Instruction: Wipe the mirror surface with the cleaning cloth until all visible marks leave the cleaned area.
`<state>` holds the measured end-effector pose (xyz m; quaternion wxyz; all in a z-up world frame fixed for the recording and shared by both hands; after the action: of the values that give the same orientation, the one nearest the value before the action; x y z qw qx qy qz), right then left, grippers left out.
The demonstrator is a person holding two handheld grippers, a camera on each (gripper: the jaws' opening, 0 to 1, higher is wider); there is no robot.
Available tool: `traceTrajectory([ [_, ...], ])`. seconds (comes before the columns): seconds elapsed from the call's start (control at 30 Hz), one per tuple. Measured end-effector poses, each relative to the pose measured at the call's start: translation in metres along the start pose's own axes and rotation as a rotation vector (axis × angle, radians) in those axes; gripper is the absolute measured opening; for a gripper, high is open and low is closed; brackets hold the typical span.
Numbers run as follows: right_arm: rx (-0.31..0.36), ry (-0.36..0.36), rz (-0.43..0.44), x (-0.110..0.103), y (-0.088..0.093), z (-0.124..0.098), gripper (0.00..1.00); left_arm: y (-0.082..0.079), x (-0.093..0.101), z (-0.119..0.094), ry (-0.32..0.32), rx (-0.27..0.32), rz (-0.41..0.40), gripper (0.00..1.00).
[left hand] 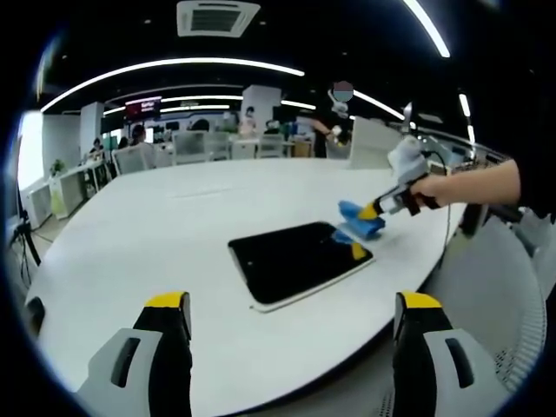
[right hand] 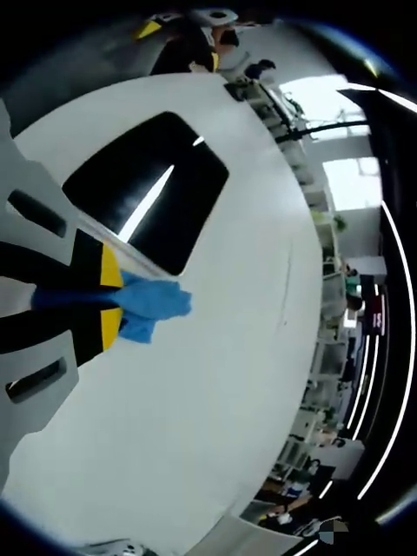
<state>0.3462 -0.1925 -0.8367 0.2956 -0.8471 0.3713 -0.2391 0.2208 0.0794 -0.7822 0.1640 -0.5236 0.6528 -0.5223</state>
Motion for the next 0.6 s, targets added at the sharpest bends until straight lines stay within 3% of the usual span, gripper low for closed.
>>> traceTrajectory([
  [0.6, -0.057, -0.048, 0.014, -0.005, 0.020, 0.010, 0.08, 0.000, 0.000, 0.000, -0.002, -0.003, 0.002, 0.97],
])
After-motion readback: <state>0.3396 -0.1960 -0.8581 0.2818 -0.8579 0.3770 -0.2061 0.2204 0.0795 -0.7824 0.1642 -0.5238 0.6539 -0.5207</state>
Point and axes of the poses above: the point that each gripper's makers call its tool centre point, and the gripper's own axes: z roughly forward along the fingers, x roughly to its right, y roughly out of its underside, the point moved 1 cm from there along -z, roughly backward along the fingers, and after that the axes turned 15 degrees about -z, right-handed, at the moved point
